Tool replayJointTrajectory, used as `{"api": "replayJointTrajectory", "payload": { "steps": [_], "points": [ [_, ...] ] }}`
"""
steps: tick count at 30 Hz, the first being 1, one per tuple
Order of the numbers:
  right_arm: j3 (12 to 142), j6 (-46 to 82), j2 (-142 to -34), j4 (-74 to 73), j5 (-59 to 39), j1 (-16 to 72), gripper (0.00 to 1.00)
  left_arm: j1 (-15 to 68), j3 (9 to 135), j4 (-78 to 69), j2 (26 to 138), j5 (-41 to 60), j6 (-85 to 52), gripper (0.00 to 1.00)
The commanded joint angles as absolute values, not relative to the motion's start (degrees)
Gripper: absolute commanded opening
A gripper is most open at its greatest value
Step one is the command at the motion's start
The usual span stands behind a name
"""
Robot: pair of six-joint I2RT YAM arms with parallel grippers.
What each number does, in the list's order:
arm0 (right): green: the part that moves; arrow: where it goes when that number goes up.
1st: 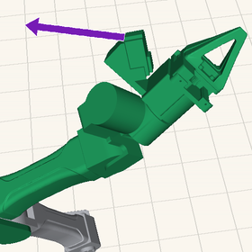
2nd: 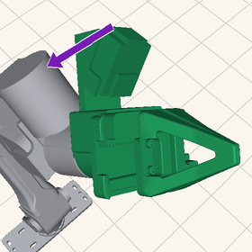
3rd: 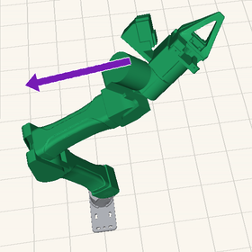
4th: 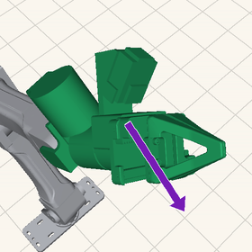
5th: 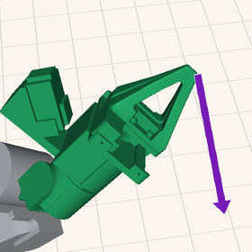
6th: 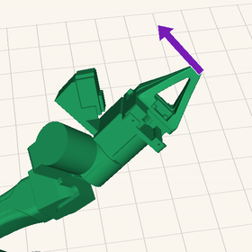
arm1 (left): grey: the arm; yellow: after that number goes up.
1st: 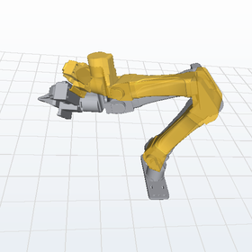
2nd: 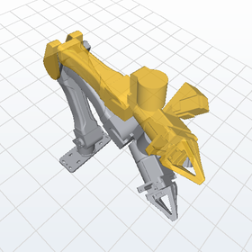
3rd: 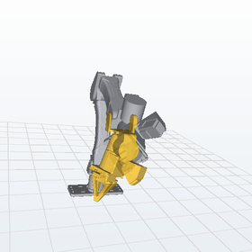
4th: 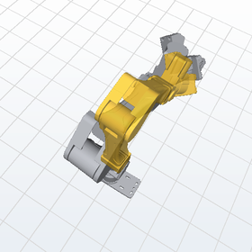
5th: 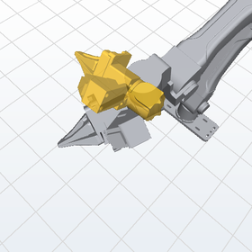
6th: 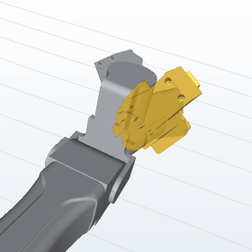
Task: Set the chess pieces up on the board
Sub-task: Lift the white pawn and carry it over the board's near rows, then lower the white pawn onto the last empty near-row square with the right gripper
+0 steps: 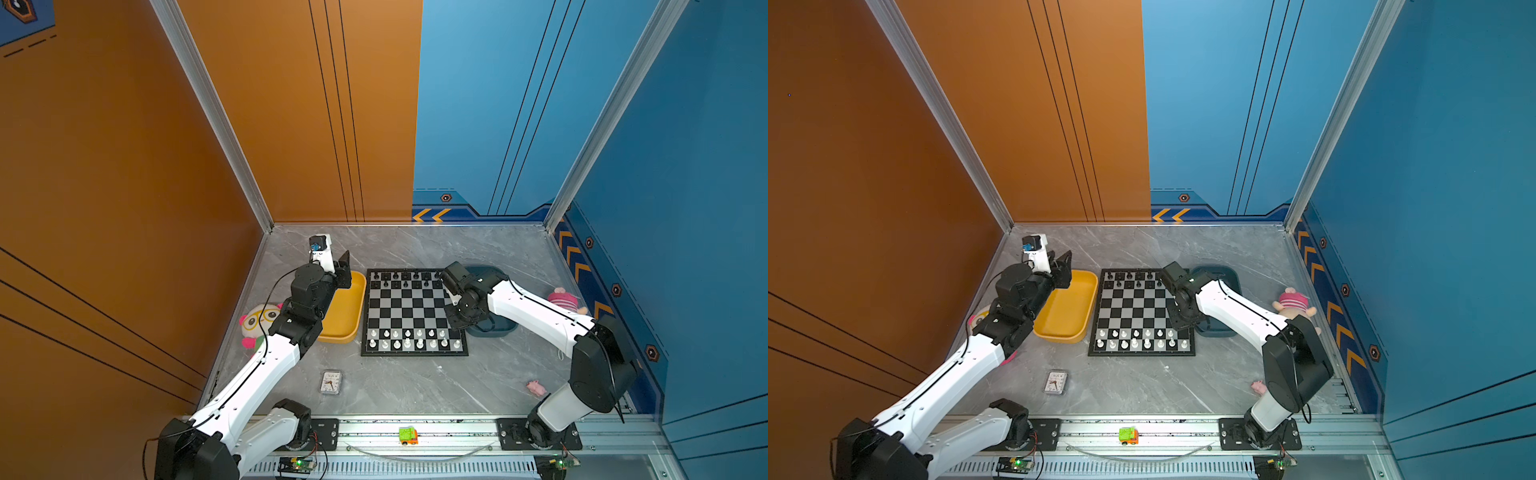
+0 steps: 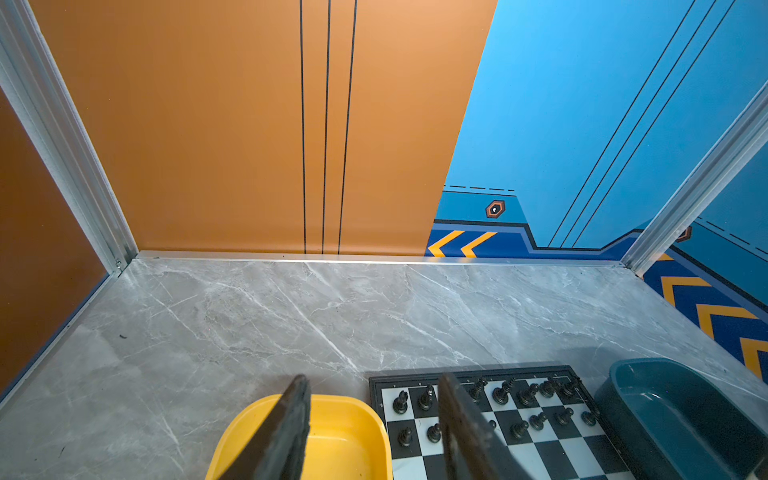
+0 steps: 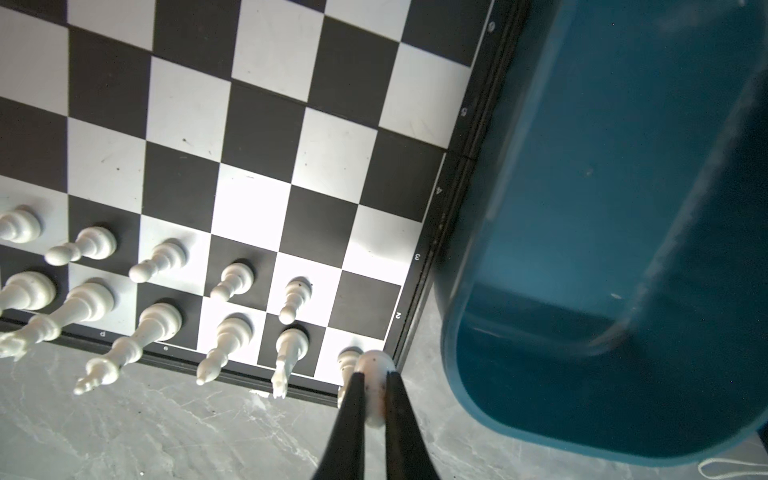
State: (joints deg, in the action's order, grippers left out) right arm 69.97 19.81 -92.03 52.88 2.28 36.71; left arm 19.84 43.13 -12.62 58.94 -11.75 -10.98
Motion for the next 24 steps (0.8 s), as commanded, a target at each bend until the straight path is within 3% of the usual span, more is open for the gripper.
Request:
{"api": "replayJointTrajectory", "payload": {
  "steps": [1, 24],
  "points": [
    [68.95, 21.47, -92.80, 52.09, 1.20, 37.61, 0.00, 19.66, 42.30, -12.74, 57.83, -10.76, -11.51, 0.51],
    [65.79, 22.14, -98.19, 47.82, 0.98, 38.41, 0.00, 19.86, 42.36, -12.74, 58.01, -11.03, -11.52, 0.51]
  ]
}}
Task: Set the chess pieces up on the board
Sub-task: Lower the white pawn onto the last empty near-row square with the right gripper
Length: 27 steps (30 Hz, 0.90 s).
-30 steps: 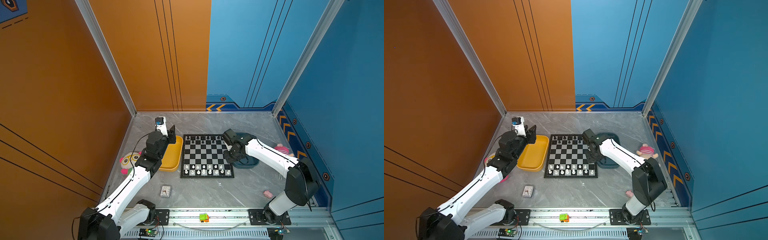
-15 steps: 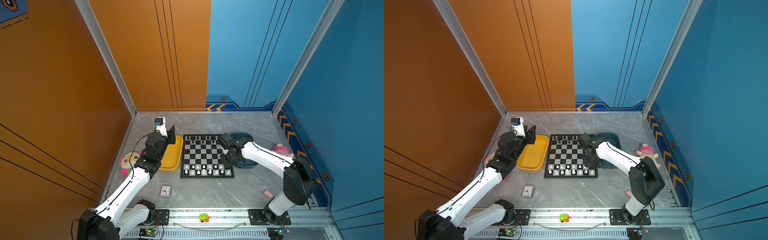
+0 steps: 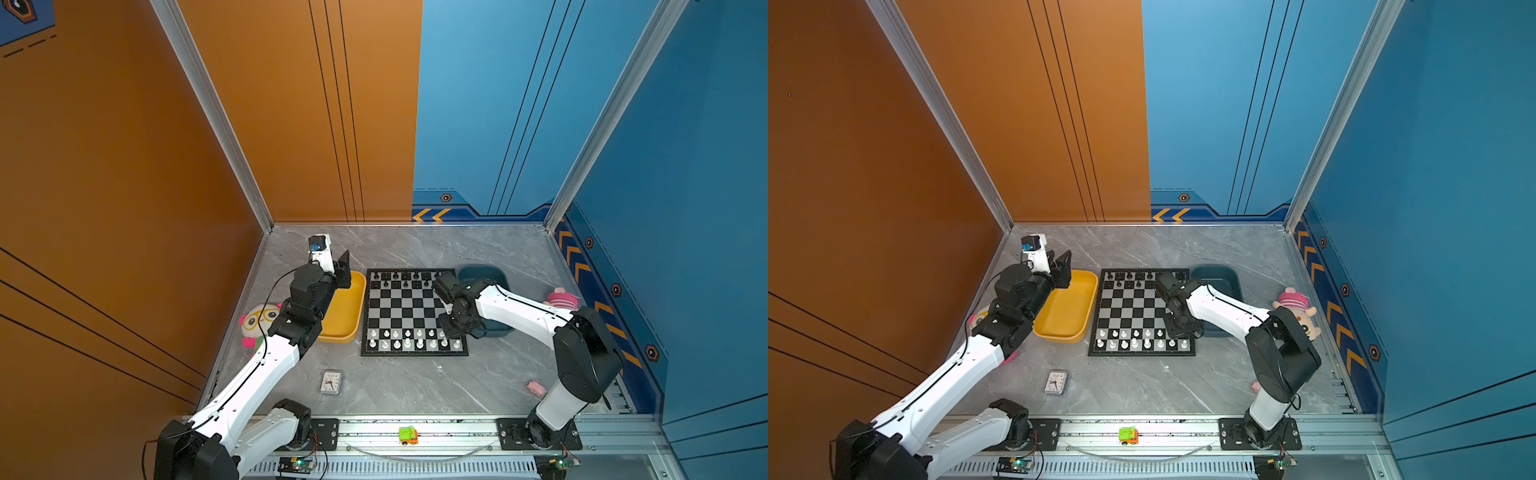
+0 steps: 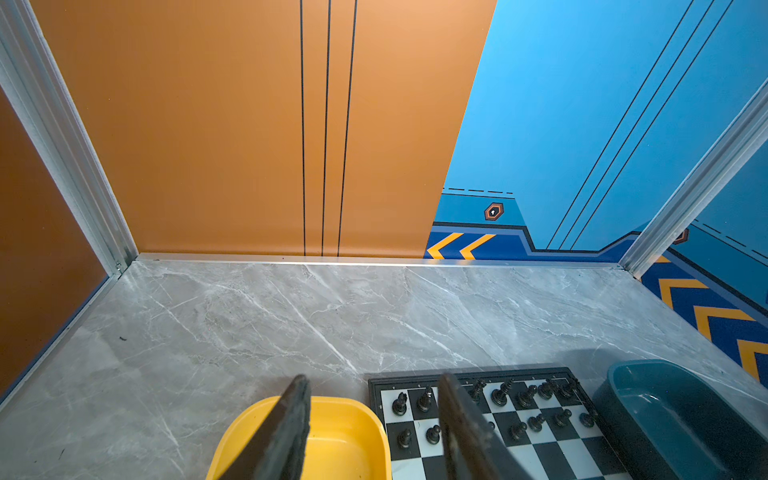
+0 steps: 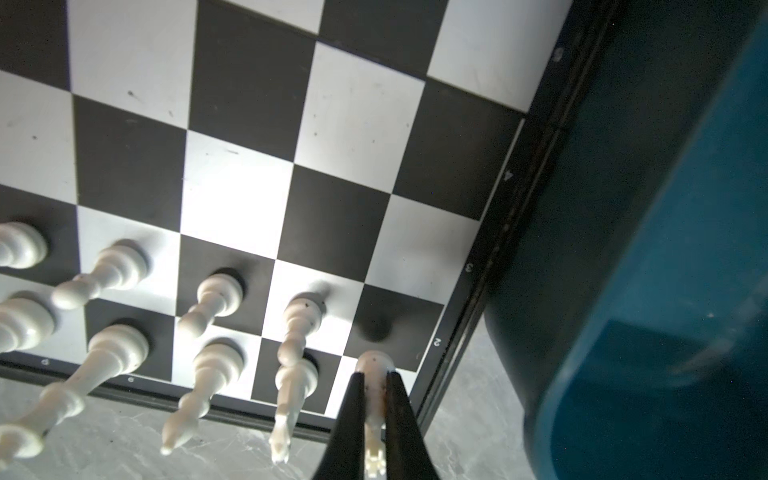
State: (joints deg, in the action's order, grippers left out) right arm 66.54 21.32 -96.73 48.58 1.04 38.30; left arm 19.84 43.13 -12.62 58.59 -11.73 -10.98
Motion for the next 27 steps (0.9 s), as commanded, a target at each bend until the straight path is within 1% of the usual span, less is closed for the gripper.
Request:
{"api": "replayJointTrajectory", "payload": {
  "steps": [1, 27],
  "points": [
    [65.71, 22.12, -98.39, 47.69, 1.00, 38.41, 0.00, 19.82, 42.36, -12.71, 58.01, -11.02, -11.56, 0.51],
    [64.24, 22.06, -98.13, 46.12, 1.89, 36.30, 0.00, 19.86, 42.42, -12.69, 57.92, -10.96, -11.51, 0.51]
  ]
}}
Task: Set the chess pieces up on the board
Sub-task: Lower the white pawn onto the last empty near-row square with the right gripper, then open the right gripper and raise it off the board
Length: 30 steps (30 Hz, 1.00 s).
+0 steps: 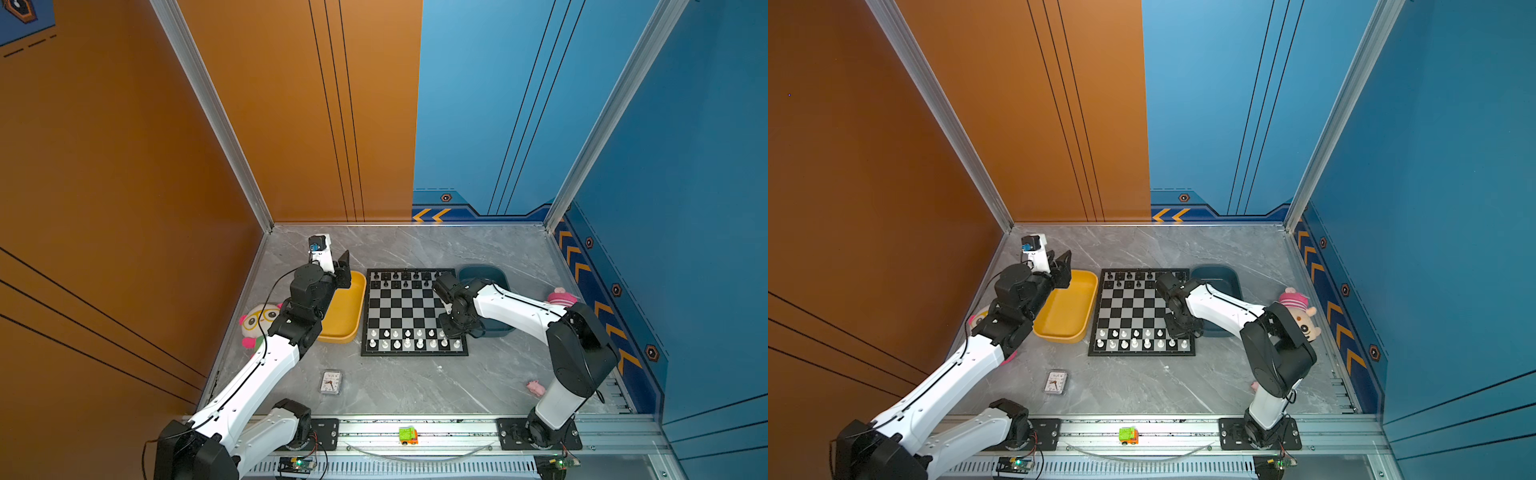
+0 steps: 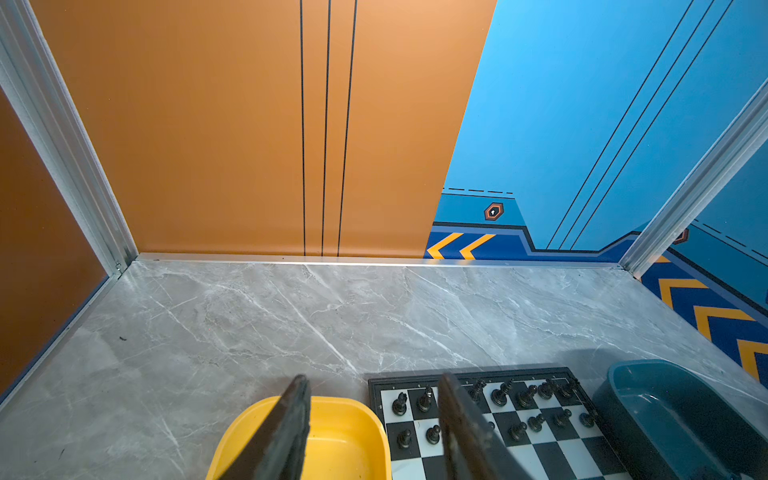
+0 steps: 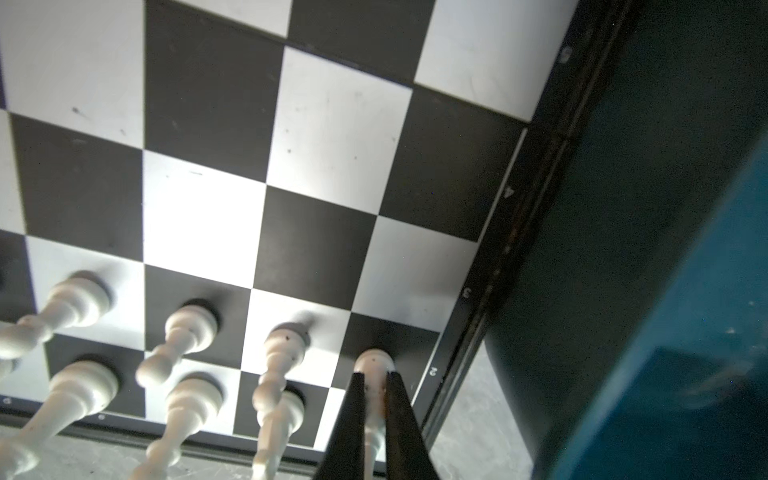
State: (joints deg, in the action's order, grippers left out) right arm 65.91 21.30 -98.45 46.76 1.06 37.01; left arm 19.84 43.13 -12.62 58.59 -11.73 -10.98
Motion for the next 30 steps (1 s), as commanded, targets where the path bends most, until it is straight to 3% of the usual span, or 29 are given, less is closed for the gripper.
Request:
{"api": "replayJointTrajectory", "payload": {
  "steps": [1, 9, 21, 30],
  "points": [
    [64.20, 22.06, -98.18, 46.11, 1.88, 36.19, 0.00, 19.84, 42.40, -12.68, 57.92, -10.99, -11.54, 0.51],
    [63.57, 22.06, -98.37, 46.05, 1.66, 36.10, 0.00, 19.86, 42.46, -12.67, 58.08, -10.99, -11.51, 0.51],
    [63.72, 22.19, -98.34, 46.09, 1.42, 36.04, 0.22, 19.86, 42.45, -12.67, 58.27, -10.99, -11.64, 0.51],
    [64.33, 22.15, -97.67, 46.14, 1.28, 36.05, 0.26, 19.86, 42.46, -12.72, 58.20, -10.81, -11.60, 0.51]
  ]
}}
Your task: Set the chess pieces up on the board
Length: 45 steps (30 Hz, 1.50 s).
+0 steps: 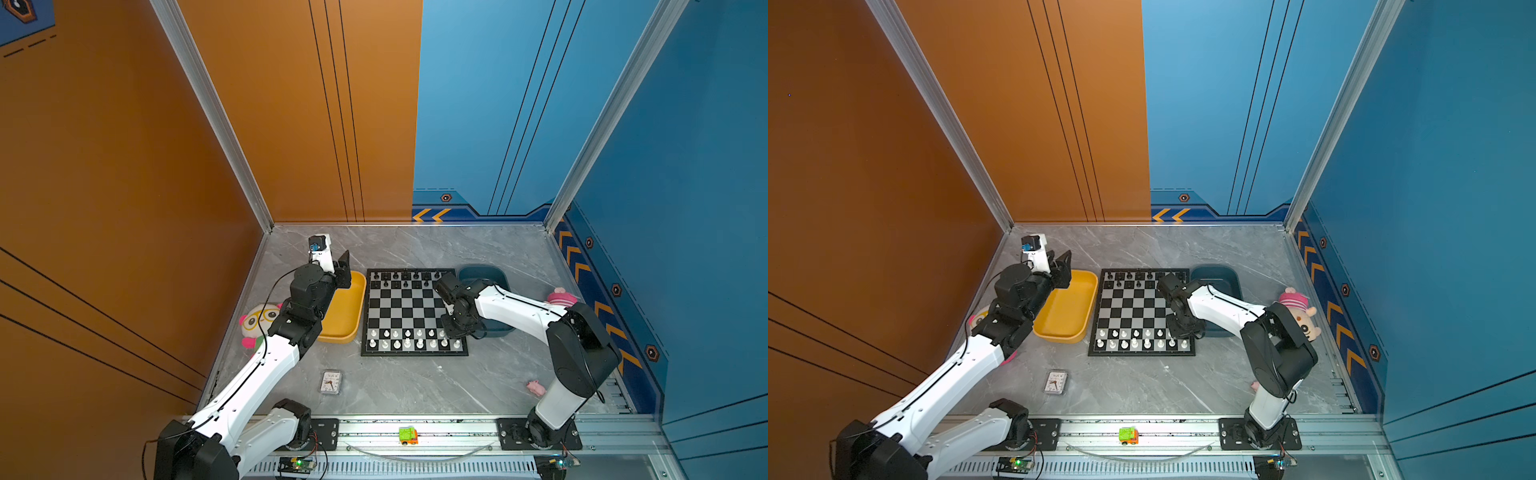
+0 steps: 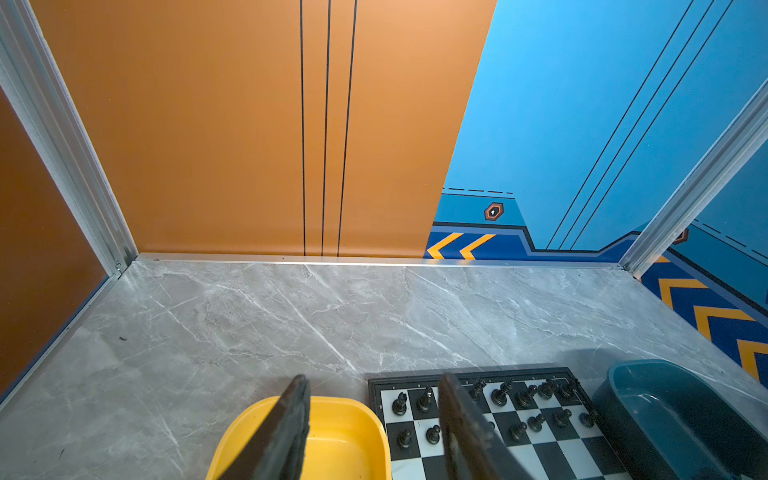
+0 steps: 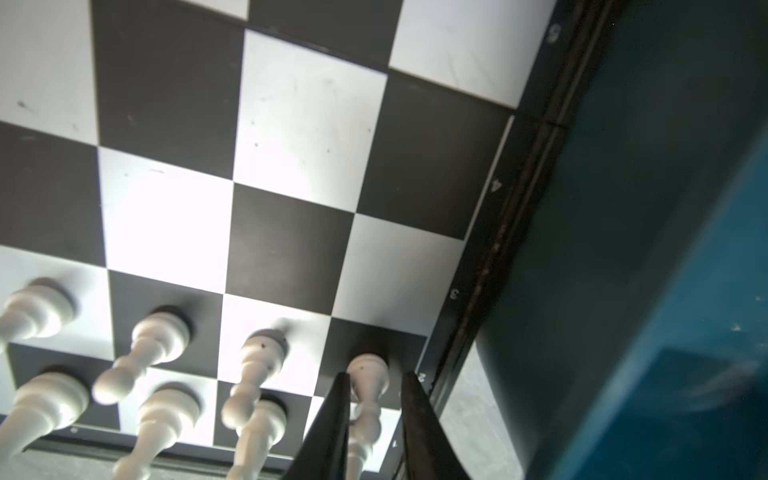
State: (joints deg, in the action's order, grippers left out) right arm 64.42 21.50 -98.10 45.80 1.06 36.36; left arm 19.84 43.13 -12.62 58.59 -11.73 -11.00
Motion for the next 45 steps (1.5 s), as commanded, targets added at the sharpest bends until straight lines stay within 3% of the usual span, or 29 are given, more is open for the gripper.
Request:
{"api": "replayJointTrajectory", "payload": {
  "steps": [1, 10, 24, 30, 31, 32, 34, 40, 45],
  "points": [
    [64.42, 22.15, -97.61, 46.22, 1.23, 36.05, 0.26, 19.82, 42.47, -12.74, 58.26, -10.81, -11.62, 0.51],
    [68.21, 22.08, -93.35, 50.59, 3.69, 36.29, 0.30, 19.60, 42.35, -13.16, 58.53, -10.81, -11.51, 0.51],
    [72.50, 20.42, -72.12, 53.47, 14.94, 32.10, 0.48, 19.59, 44.76, -5.59, 55.80, -12.11, -9.91, 0.53],
    [68.51, 17.57, -60.88, 47.45, 16.60, 27.59, 0.65, 19.51, 45.74, 1.84, 50.76, -17.34, -8.72, 0.70],
    [67.15, 17.13, -58.98, 45.55, 16.87, 26.90, 0.72, 19.51, 45.75, 3.14, 49.64, -18.18, -8.68, 0.88],
    [65.55, 16.41, -57.13, 43.11, 17.04, 26.19, 0.87, 19.51, 45.70, 4.19, 48.56, -19.05, -8.62, 0.99],
    [61.75, 14.88, -53.73, 37.97, 17.80, 25.05, 1.00, 19.42, 45.61, 6.72, 46.76, -20.57, -8.56, 0.98],
    [48.76, 9.28, -45.62, 21.93, 22.16, 22.35, 1.00, 19.34, 41.70, 10.01, 41.23, -25.15, -6.59, 0.98],
    [36.71, 1.07, -41.21, 6.58, 21.22, 20.70, 1.00, 19.17, 29.10, -4.62, 35.87, -29.17, -3.24, 0.98]
  ]
}}
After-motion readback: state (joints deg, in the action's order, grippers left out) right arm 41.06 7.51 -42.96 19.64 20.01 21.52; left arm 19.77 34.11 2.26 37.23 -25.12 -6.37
